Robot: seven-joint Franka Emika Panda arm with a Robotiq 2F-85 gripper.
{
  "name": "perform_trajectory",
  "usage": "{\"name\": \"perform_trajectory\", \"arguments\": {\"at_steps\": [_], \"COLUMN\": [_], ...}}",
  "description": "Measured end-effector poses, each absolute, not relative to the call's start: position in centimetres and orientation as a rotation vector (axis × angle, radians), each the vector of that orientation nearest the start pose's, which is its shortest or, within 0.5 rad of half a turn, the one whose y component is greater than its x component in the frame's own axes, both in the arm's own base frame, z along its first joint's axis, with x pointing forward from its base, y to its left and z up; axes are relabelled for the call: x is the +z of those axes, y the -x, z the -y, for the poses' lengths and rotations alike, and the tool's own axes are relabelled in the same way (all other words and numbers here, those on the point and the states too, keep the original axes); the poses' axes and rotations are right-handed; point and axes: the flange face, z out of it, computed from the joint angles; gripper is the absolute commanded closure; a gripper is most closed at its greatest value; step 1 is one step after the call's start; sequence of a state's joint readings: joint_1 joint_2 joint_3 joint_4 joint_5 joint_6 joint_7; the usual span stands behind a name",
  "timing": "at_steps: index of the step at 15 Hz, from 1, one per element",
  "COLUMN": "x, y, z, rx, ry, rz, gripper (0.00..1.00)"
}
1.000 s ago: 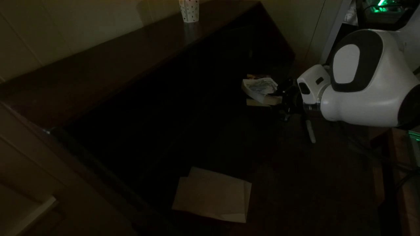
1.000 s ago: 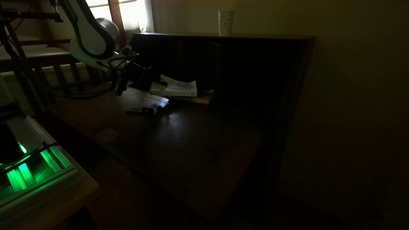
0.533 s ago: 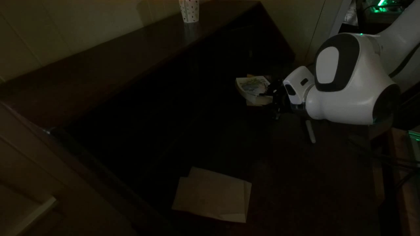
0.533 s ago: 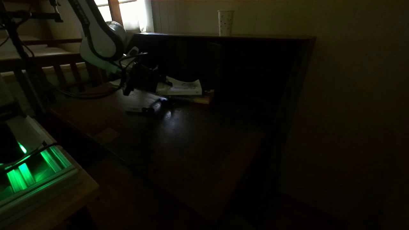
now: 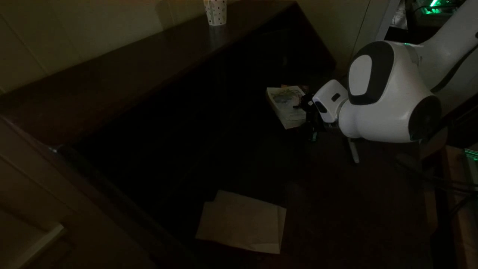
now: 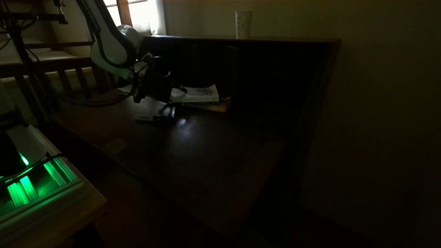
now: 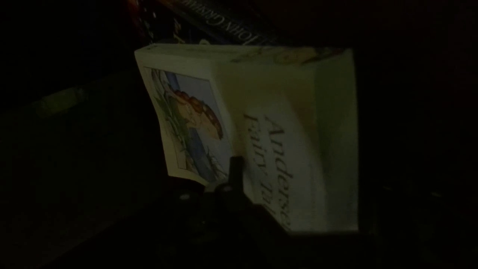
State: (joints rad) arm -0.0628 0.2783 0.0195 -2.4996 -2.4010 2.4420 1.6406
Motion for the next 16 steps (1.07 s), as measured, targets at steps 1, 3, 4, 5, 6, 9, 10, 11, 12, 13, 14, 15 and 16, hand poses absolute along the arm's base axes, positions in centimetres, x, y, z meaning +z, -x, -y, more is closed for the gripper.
{"name": "perform_trajectory", "arguments": {"at_steps": [1,3,4,5,6,9,10,11,12,13,14,15,16], "x": [15.6,16.1,16.3,16.4,16.5,15.9,15.7,15.7,15.8,15.9,16.0,16.2,16.4], "y": [-43.1,-43.6,-43.9,-44.1,-44.3,-44.2,-44.2,-44.4,-44.5,-44.6,-44.8,-45.1,-45.3], "z": [1.9,2.0,2.1,2.2,2.2,2.0,2.0,2.0,2.1,2.2,2.3,2.3,2.3], "rx": [0.756,0.752,0.75,0.749,0.745,0.726,0.717,0.71,0.702,0.693,0.685,0.678,0.671], "ry": [-2.145,-2.132,-2.127,-2.122,-2.121,-2.13,-2.138,-2.14,-2.148,-2.16,-2.164,-2.169,-2.174], "rz": [-0.688,-0.686,-0.684,-0.683,-0.684,-0.702,-0.71,-0.714,-0.716,-0.718,-0.715,-0.71,-0.703], "gripper": [0.73,0.71,0.43,0.43,0.39,0.17,0.61,0.58,0.59,0.66,0.68,0.7,0.74]}}
